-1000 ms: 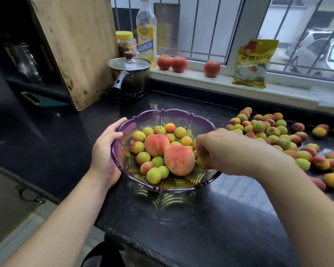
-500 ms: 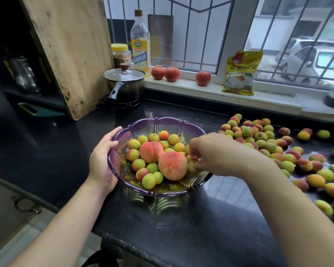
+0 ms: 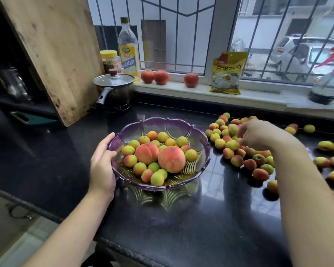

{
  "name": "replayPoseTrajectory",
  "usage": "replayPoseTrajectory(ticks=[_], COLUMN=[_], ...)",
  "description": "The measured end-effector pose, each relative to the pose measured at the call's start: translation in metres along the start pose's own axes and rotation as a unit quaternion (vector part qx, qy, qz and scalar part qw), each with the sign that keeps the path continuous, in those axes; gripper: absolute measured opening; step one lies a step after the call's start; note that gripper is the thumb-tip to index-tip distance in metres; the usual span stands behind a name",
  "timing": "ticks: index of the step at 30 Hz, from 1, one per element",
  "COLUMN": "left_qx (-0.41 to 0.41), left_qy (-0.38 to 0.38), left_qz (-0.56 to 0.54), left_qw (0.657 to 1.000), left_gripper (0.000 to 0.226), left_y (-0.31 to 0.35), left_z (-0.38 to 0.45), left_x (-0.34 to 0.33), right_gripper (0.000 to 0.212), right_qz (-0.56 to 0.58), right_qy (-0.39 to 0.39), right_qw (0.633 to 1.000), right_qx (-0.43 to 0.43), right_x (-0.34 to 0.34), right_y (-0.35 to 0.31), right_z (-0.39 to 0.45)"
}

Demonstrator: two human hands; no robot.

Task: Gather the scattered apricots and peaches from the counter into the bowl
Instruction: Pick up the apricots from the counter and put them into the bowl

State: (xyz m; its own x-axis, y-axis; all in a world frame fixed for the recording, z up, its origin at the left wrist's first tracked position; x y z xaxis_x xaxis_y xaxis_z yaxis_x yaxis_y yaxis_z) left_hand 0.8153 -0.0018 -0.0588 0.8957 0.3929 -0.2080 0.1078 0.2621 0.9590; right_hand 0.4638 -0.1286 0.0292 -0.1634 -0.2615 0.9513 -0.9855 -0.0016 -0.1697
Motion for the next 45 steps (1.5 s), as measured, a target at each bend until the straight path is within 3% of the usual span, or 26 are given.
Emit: replayPoseTrajectory(ticks=[8,14,16,18,21,24,30,34,45], left_qx=[0.000,0.002,0.005,0.007,0.008,0.013,0.013,0.021,0.025], left_qy=[0.004,0.006,0.004,0.003,0.002,0.001,0.003,0.004,0.001], left_qz=[0.009,0.016,0.011,0.008,0.011,0.009,0.010,0.005,0.019], left_qw=[1.000,1.000,1.000,1.000,1.000,1.000,1.000,1.000,0.999], left_gripper=[0.049,0.049,0.049,0.049,0.049,0.049,0.048,0.048,0.047], left_y=[-0.002,-0.001,-0.001,0.000,0.001,0.001,0.002,0.003,0.004], left_z=[0.000,-0.001,-0.001,-0.001,-0.002,-0.003,-0.004,-0.004,-0.004], left_x=[0.002,0.003,0.003,0.003,0.002,0.003,0.002,0.002,0.004], right_gripper=[0.018,0.017,0.019,0.023,0.034,0.035,0.023,0.025,0.033], right_qz=[-0.013,0.056,0.166,0.245,0.227,0.229,-0.027,-0.195,-0.241], right_qy=[-0.036,0.020,0.033,-0.006,-0.096,-0.151,-0.113,-0.051,-0.032], right_qw=[0.999,0.998,0.981,0.952,0.919,0.894,0.944,0.936,0.937], right_qx=[0.010,0.027,0.090,0.184,0.307,0.355,0.308,0.290,0.249], right_x=[-0.020,-0.012,0.002,0.016,0.023,0.020,-0.001,-0.026,-0.048], right_y=[-0.020,-0.018,-0.019,-0.026,-0.043,-0.061,-0.094,-0.117,-0.131], right_z=[0.006,0.004,-0.008,-0.030,-0.060,-0.073,-0.071,-0.075,-0.062])
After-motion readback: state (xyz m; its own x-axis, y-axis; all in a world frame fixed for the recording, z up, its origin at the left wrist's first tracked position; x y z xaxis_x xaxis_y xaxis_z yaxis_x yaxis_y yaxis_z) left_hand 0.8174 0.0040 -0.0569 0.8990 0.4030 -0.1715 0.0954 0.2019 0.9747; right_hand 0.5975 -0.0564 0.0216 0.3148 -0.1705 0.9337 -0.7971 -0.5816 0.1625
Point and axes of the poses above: each hand's wrist, its own z-axis towards the middle knuckle, its own x-axis out of the back of the hand, y = z × x, the point moved 2 cm from there along z, towards the middle knuckle, and after that the axes turned 10 degrees about -y, right-handed, at the moved point
